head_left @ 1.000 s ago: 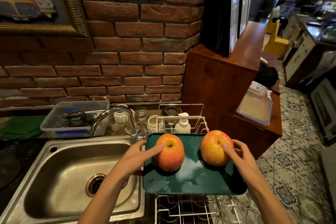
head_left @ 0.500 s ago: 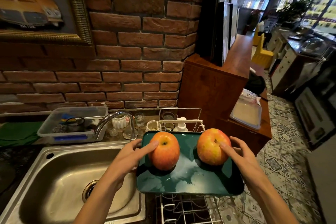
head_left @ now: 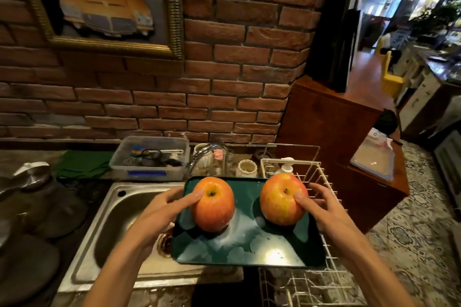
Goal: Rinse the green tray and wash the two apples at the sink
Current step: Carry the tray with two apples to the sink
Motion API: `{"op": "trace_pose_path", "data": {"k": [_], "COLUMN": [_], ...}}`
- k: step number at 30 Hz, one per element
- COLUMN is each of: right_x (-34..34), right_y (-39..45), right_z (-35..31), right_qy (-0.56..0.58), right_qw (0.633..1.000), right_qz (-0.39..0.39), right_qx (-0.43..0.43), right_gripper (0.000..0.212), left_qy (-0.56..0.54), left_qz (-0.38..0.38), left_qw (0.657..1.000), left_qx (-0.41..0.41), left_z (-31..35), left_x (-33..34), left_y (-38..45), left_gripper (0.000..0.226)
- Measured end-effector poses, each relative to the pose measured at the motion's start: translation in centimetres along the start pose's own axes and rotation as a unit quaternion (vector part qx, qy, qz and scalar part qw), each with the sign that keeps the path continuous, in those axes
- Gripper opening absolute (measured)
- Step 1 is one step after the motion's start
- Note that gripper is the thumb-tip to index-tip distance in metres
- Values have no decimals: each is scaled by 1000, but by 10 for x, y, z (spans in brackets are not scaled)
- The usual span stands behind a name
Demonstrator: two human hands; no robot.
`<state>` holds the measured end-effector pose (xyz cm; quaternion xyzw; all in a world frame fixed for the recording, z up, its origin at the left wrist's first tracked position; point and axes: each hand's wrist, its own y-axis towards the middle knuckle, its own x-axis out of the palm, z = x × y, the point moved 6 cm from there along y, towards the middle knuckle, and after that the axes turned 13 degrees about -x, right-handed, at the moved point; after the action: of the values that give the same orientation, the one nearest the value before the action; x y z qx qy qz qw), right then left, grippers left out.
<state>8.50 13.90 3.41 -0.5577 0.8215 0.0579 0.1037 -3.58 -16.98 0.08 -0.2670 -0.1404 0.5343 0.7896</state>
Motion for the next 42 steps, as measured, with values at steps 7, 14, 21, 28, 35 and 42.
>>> {"op": "trace_pose_path", "data": {"k": [7,14,21,28,35,42], "right_x": [95,177,224,254,274,290], "right_y": [6,24,48,82,117,135], "right_z": [1,22,68,125,201,260], "right_qy": [25,56,73,116,125,125], "right_qw": [999,997,993,982,973,961], "right_qz": [-42,-44,-27,-13,6,0], "right_qx": [10,34,93,149,192,248], "right_gripper": [97,94,95,74,64,98], "left_qy": [-19,-31,-29,-58,-98,-96], "left_qz": [26,43,33,28,21,10], "left_qw": [999,998,996,987,974,964], "left_qx": [-17,-33,-84,-149,-205,-248], "left_z": [-28,-52,-76,-106,-140,-175], "left_x": [-94,-162,-195,-210,-206,-202], "left_y": [-8,11,55,119,181,238], "left_gripper": [61,120,123,120,116,101]}}
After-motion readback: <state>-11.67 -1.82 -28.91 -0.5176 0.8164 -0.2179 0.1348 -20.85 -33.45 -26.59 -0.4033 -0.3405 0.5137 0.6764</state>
